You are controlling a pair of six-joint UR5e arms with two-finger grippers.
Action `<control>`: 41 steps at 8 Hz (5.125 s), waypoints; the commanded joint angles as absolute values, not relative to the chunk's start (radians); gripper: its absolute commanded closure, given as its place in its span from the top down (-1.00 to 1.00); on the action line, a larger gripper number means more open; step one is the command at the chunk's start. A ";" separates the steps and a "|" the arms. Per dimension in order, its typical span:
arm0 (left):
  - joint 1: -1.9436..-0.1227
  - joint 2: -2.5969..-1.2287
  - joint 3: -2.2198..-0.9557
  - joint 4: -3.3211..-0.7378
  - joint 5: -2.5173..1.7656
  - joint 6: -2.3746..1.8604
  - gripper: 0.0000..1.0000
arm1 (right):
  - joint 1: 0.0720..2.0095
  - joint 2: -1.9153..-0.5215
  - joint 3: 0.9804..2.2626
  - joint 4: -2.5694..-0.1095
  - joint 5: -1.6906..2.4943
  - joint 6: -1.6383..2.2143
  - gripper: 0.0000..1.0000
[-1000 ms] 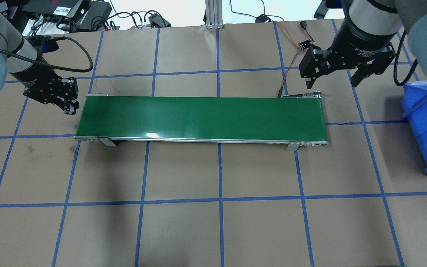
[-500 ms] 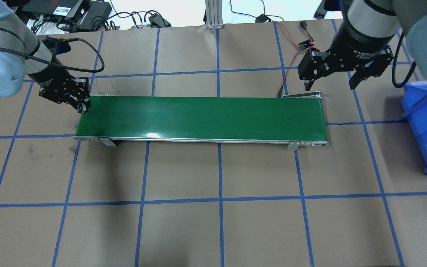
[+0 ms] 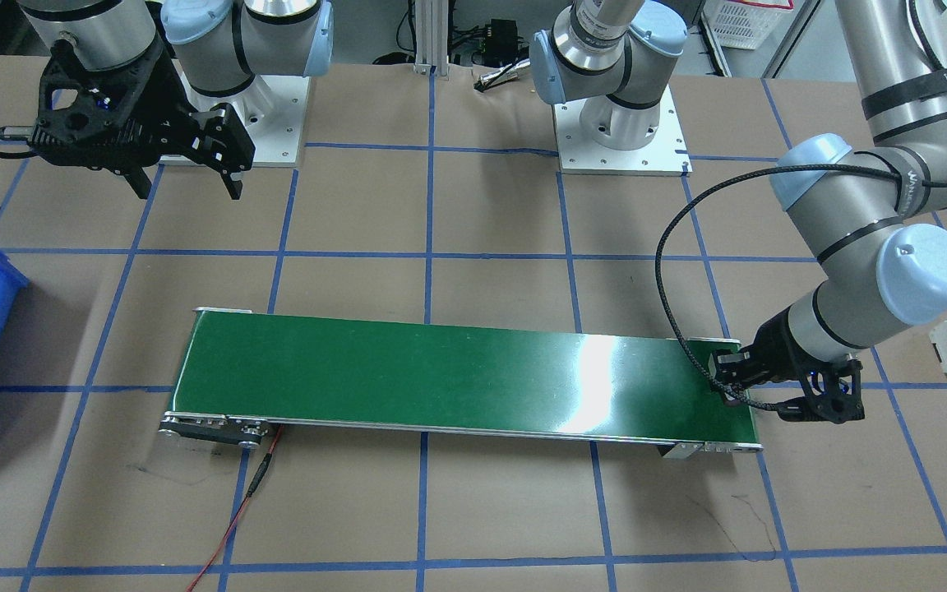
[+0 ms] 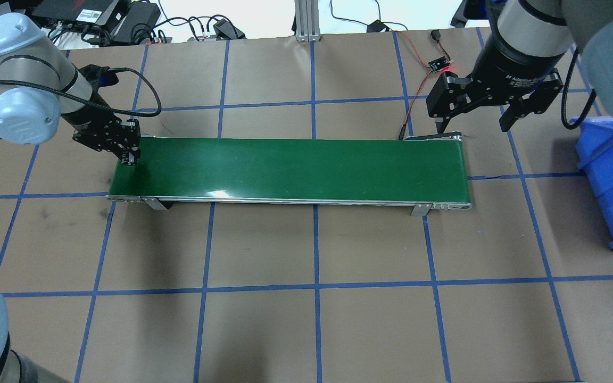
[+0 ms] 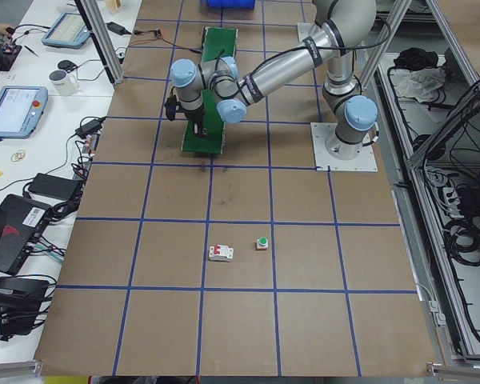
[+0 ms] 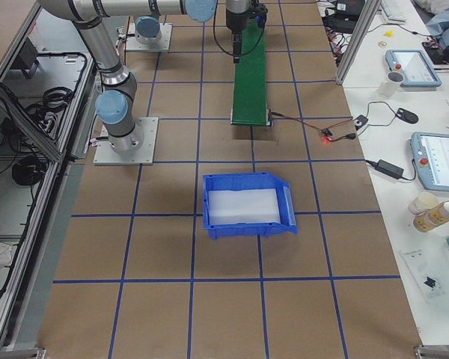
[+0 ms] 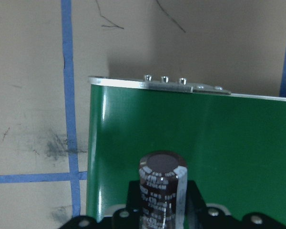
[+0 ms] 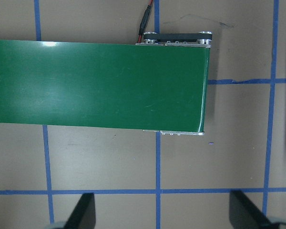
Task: Move capacitor from left to right
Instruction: 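Carry the capacitor with the left gripper over the near end of the conveyor, then lower the capacitor onto the green belt and open the left gripper, then lower the right gripper toward the capacitor riding along the belt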
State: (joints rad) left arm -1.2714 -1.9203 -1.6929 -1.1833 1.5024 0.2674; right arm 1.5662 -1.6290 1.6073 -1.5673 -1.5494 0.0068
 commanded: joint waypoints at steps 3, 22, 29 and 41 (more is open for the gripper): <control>-1.272 -1.950 -1.690 -1.183 1.502 0.328 -0.77 | 1.566 -1.626 1.611 -1.566 -1.558 0.012 1.00; -1.350 -1.667 -1.686 -1.420 1.586 0.198 1.00 | 1.562 -1.398 1.611 -1.716 -1.542 0.015 1.00; -1.348 -1.660 -1.695 -1.473 1.588 0.201 1.00 | 1.563 -1.338 1.652 -1.868 -1.558 0.015 1.00; -1.299 -1.652 -1.698 -1.479 1.586 0.276 1.00 | 1.565 -1.324 1.703 -1.928 -1.546 -0.018 1.00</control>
